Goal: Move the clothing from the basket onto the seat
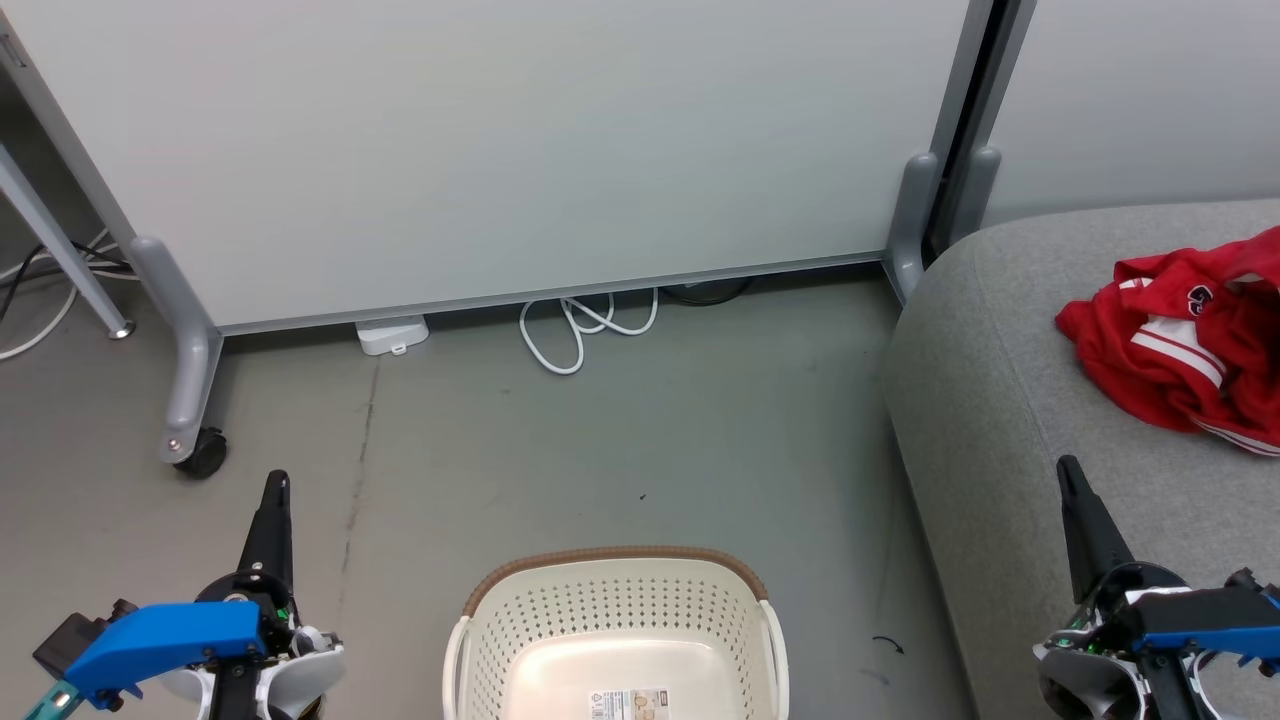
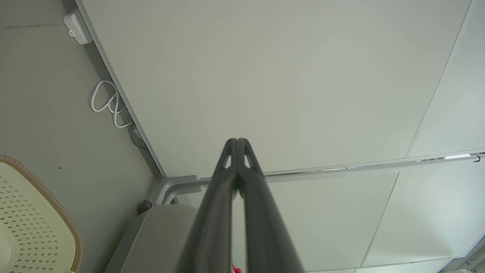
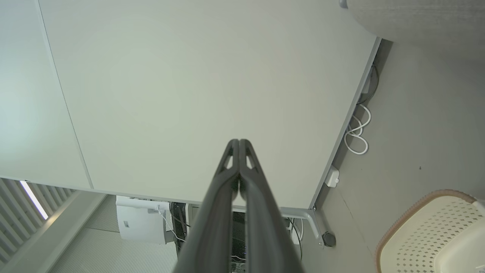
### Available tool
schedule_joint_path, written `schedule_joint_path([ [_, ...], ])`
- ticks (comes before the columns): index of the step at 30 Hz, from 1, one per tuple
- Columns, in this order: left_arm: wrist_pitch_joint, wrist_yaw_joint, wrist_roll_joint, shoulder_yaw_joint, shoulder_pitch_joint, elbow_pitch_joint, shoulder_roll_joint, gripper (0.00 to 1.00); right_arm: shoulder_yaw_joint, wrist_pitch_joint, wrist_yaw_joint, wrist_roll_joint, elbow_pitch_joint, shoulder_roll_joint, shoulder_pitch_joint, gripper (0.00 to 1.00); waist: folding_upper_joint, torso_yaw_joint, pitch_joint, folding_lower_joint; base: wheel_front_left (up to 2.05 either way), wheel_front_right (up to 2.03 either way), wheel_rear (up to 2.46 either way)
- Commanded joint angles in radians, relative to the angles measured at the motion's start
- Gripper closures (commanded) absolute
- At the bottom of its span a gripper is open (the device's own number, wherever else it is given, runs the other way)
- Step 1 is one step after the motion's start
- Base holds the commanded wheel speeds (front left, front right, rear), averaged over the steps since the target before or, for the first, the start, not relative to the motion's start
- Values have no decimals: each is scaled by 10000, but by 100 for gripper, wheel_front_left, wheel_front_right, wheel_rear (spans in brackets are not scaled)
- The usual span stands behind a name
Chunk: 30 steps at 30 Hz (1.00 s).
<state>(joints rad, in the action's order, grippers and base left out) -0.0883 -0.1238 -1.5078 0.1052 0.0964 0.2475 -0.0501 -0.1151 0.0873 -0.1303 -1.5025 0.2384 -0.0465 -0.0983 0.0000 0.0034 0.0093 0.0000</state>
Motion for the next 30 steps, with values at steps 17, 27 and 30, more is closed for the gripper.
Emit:
schedule_joint_path([
  [17,-298,-115,-1061,114,174,-29,-2,100,12,303,-7,-1115,80,-66,-168,100,0,-34,-62,0,0,0,0],
  [27,-297,-115,-1062,113,173,-30,-2,100,13,302,-7,-1116,78,-64,-166,100,0,-34,-62,0,0,0,0],
  [30,-297,-115,-1062,112,172,-31,-2,100,13,302,-7,-1116,78,-64,-166,100,0,-34,-62,0,0,0,0],
])
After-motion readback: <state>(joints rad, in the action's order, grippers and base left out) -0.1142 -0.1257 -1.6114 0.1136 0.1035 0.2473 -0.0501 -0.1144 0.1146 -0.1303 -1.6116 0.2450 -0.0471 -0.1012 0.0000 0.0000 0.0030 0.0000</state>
